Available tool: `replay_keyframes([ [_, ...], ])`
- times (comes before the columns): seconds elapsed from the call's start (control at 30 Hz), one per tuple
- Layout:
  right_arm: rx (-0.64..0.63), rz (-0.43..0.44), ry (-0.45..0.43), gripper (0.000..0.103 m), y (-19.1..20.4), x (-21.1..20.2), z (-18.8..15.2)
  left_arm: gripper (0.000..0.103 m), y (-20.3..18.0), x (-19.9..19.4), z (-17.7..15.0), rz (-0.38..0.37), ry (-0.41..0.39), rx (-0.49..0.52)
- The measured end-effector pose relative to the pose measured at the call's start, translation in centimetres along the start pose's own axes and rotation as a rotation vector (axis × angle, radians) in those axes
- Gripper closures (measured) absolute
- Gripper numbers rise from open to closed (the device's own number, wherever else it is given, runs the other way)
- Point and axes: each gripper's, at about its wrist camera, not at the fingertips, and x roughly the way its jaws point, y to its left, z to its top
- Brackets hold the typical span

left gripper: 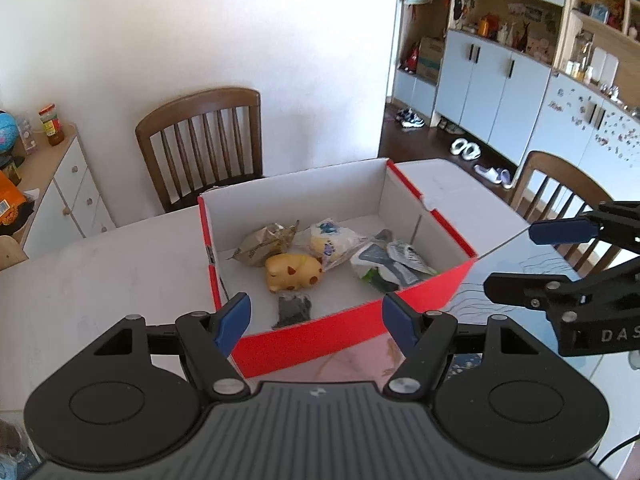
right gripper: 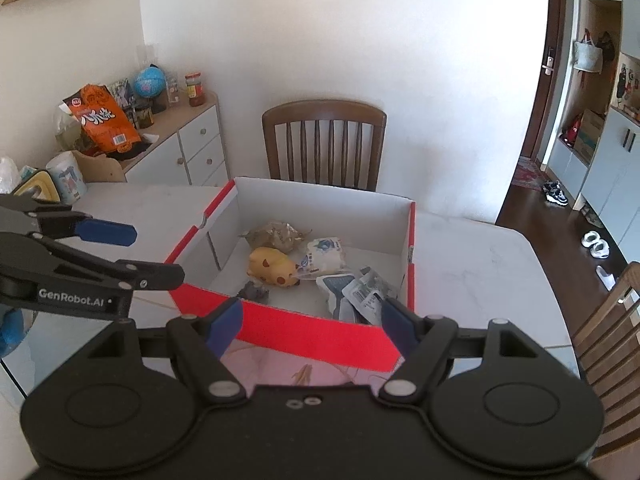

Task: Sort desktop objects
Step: 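Withdraw both open tools from the red box back over the table, then move left tool to blue-white bar package while right tool approaches dark snack bag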

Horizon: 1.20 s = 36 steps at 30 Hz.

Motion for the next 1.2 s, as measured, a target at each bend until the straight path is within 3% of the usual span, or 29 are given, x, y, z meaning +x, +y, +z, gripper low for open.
replay_keyframes([
  [0.4, 0.015, -0.004, -0.014, 0.025, 0.7, -2.6, -3.1, 0.031, -1.1, -2.9, -3.5, -0.031, -0.074, 0.032],
  [0.67, 0.044, 0.0, -0.006, 0.015, 1.1, -3.5, -6.4, 0.015, -1.5, -2.9, -6.1, -0.062, -0.08, 0.024],
  [0.77, 0.049, -0.004, -0.001, 0.014, 1.3, -3.7, -7.9, 0.0, -1.6, -2.8, -7.2, -0.064, -0.083, 0.025],
  [1.2, 0.08, -0.032, 0.086, 0.012, 1.9, -3.0, -14.6, 0.0, -3.0, -0.6, -11.3, -0.109, -0.035, 0.073],
])
